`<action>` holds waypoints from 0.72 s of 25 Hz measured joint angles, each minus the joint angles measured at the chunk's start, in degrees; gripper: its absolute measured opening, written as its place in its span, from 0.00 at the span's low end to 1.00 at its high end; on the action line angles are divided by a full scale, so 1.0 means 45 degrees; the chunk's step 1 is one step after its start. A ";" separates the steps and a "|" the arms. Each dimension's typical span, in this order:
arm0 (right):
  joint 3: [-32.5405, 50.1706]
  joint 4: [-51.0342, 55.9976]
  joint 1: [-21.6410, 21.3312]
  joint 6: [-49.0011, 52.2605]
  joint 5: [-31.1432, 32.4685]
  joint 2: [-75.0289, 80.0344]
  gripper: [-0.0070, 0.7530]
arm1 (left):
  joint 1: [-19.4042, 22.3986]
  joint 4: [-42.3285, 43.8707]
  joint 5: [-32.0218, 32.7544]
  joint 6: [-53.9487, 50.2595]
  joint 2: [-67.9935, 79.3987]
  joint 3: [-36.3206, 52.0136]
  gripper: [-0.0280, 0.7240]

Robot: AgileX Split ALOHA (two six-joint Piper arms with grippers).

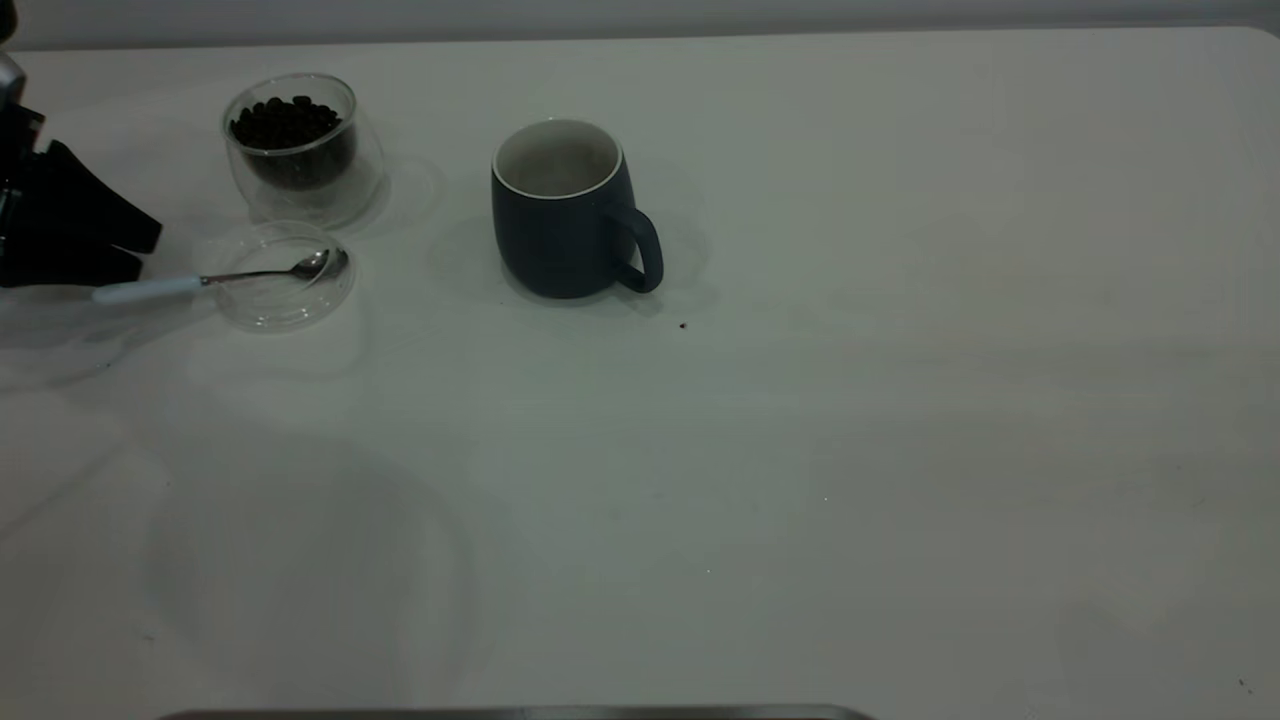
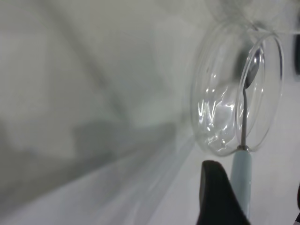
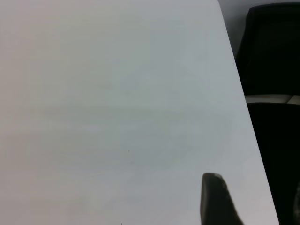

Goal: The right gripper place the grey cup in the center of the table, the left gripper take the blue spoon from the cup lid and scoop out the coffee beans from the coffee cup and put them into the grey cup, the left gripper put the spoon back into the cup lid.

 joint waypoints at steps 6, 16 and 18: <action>0.0000 0.0000 0.0000 0.0000 0.0000 0.0000 0.49 | 0.0907 -0.0016 0.0195 -0.0117 -0.1198 -0.0011 0.67; 0.0000 0.0000 0.0000 0.0000 0.0000 0.0000 0.49 | 0.1552 -0.0675 0.0552 -0.1279 -0.5796 -0.0011 0.67; 0.0000 0.0000 0.0000 0.0000 0.0000 0.0000 0.49 | 0.1396 0.0246 0.0506 -0.1704 -0.6917 -0.0011 0.66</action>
